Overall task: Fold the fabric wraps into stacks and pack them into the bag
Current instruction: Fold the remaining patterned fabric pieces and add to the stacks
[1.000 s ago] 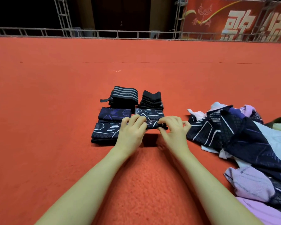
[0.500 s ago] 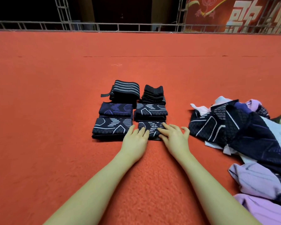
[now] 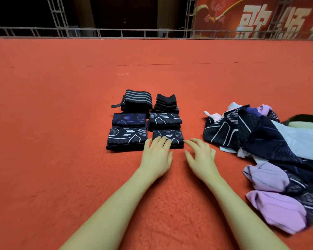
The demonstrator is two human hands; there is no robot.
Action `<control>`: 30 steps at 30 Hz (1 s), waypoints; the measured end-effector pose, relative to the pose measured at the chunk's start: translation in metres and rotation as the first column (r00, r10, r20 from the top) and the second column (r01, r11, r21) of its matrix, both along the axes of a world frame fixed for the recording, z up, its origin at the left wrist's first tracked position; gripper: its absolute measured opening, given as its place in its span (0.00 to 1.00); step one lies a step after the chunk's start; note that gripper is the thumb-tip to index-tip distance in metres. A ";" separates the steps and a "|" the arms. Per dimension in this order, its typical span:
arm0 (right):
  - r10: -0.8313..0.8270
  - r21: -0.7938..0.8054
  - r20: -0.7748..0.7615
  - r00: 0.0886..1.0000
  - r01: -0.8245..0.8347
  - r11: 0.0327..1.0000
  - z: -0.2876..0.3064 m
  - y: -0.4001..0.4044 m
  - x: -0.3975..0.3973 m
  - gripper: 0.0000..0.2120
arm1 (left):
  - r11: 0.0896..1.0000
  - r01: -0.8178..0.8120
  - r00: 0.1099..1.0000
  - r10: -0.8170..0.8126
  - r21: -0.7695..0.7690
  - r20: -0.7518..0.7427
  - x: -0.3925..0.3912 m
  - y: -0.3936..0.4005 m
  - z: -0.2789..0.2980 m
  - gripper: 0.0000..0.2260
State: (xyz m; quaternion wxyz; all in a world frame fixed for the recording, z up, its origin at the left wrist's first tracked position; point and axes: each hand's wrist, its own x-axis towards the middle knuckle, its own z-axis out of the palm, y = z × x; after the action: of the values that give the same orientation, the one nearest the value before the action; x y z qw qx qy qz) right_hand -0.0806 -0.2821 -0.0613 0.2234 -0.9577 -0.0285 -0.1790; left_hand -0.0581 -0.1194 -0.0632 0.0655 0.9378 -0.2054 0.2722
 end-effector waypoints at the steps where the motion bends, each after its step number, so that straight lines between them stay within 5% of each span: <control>1: -0.010 0.005 0.014 1.000 0.010 1.000 0.003 -0.002 -0.007 0.18 | 0.999 0.029 0.999 -0.029 -0.022 -0.018 -0.006 -0.003 0.004 0.18; 12: -0.142 -0.164 0.282 0.949 0.194 0.967 0.028 -0.053 -0.079 0.17 | 0.933 0.258 0.921 -0.316 -0.251 -0.228 -0.066 -0.064 0.018 0.23; 23: -0.169 -0.373 -0.012 0.986 0.152 0.915 0.027 -0.136 -0.138 0.25 | 0.918 0.311 0.827 -0.389 -0.246 -0.407 -0.115 -0.142 -0.003 0.20; 26: -0.089 -0.388 -0.092 0.992 0.046 0.920 0.023 -0.143 -0.135 0.16 | 0.898 0.285 0.801 -0.415 -0.334 -0.433 -0.123 -0.150 -0.013 0.13; 30: -0.028 -0.335 0.073 0.997 0.051 0.941 0.011 -0.137 -0.133 0.17 | 0.860 0.185 0.824 -0.399 -0.475 -0.401 -0.124 -0.152 -0.015 0.08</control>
State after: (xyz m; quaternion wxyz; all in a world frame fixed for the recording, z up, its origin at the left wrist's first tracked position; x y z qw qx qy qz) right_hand -0.2133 -0.4192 -0.0505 0.0521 -0.9756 -0.0470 -0.2078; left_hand -0.1825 -0.2718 -0.0782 0.3549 0.8954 -0.2639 0.0512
